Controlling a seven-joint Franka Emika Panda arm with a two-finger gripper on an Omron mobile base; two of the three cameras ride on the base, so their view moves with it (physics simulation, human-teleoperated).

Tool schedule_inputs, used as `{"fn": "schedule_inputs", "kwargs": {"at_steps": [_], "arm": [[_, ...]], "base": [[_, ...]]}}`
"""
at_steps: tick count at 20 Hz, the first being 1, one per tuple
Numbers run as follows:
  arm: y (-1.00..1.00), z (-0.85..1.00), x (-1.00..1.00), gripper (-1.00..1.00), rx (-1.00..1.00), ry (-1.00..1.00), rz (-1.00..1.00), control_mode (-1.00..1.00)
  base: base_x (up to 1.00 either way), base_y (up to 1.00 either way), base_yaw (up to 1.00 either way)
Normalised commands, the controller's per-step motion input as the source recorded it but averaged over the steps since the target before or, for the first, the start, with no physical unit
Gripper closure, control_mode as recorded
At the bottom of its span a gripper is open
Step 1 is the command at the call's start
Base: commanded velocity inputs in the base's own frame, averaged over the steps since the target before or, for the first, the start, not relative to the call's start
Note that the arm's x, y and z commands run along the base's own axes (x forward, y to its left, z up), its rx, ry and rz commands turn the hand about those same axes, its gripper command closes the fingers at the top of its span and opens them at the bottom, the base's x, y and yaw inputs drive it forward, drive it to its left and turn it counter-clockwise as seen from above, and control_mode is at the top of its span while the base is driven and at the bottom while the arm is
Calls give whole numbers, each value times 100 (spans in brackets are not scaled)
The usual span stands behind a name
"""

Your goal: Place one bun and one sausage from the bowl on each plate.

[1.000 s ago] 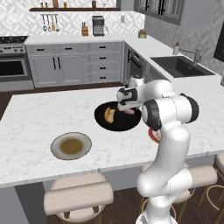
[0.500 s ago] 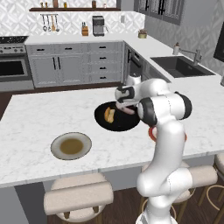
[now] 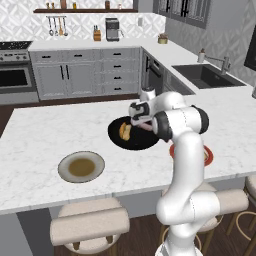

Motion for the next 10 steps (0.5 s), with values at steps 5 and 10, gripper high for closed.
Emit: {"fn": "schedule_inputs", "kwargs": {"at_steps": [5,10], "arm": [[0,-37,11,-100,-8,-2,0,-100],[-1,-16,15,-100,-1,0,0,-100]], "base": [[0,0,0],[0,0,0]]}}
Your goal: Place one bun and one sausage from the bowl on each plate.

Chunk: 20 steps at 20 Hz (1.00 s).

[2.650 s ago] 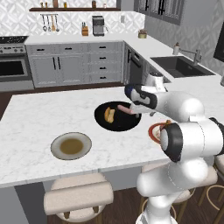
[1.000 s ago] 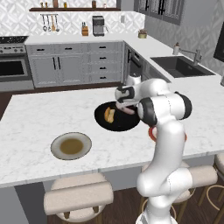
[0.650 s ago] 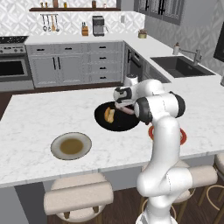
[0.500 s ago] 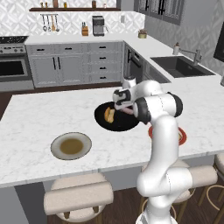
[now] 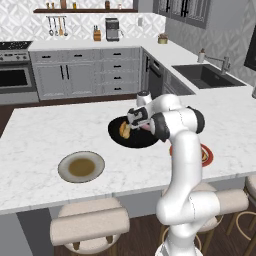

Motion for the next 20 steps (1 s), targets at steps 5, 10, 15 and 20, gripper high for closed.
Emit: {"fn": "schedule_inputs", "kwargs": {"at_steps": [5,10,15,20], "arm": [[-3,-15,13,-100,0,0,0,-100],[-4,-29,1,-100,-1,-1,1,-100],[0,-19,1,-100,-2,-4,0,-100],[0,0,0,-100,0,0,0,-100]], "base": [[0,0,0],[0,0,0],[0,0,0],[0,0,0]]}}
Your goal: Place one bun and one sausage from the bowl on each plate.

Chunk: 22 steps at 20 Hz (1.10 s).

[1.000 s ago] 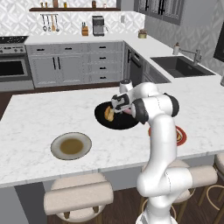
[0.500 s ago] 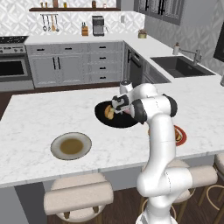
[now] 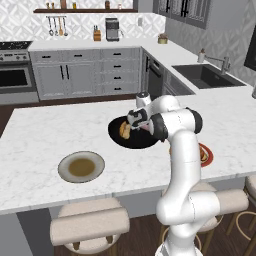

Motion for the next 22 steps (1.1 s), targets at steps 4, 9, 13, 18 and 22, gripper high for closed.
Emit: {"fn": "schedule_inputs", "kwargs": {"at_steps": [4,9,13,18,22], "arm": [[0,0,0,-100,0,0,0,-100],[-9,0,2,-100,0,0,0,-100],[-24,-26,0,-100,0,0,0,-100],[-4,-26,1,-100,0,0,0,-100],[0,-14,0,100,0,0,0,-100]], "base": [[0,0,0],[0,0,0],[0,0,0],[0,0,0],[0,0,0]]}}
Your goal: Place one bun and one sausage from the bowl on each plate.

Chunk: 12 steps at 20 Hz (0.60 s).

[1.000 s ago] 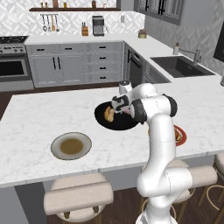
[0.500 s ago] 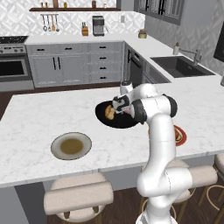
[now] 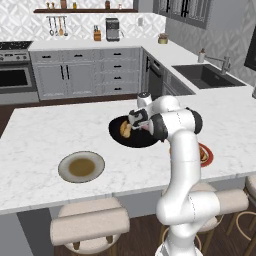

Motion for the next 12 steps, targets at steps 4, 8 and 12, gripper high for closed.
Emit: {"fn": "schedule_inputs", "kwargs": {"at_steps": [4,8,12], "arm": [[0,0,0,100,0,0,0,-100],[0,0,0,100,0,-1,0,-100],[-1,49,-34,100,0,-1,0,-100]], "base": [[0,0,0],[0,0,0],[0,0,0]]}}
